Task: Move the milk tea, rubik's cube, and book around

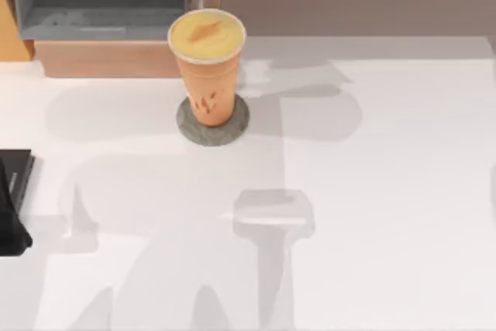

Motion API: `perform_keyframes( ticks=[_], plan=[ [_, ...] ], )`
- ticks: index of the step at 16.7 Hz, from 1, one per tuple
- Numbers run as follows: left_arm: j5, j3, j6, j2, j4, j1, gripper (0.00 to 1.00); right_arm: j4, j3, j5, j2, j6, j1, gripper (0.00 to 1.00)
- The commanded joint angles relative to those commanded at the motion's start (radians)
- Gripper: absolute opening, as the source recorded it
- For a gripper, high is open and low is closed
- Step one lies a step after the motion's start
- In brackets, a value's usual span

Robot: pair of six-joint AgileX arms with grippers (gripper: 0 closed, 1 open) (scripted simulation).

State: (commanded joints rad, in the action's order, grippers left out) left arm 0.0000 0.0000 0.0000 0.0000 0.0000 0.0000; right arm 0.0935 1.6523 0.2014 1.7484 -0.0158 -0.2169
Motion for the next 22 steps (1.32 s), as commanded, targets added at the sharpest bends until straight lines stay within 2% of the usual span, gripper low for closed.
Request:
perform_keyframes(
  ticks=[8,22],
  plan=[
    [0.000,0.000,0.000,0.000,0.000,0.000,1.00,-0.029,-0.384,-0.041,-0.389,0.005,0.054,1.00],
    [0.000,0.000,0.000,0.000,0.000,0.000,1.00,-0.085,-1.483,-0.179,-1.566,0.020,0.190,1.00]
  ],
)
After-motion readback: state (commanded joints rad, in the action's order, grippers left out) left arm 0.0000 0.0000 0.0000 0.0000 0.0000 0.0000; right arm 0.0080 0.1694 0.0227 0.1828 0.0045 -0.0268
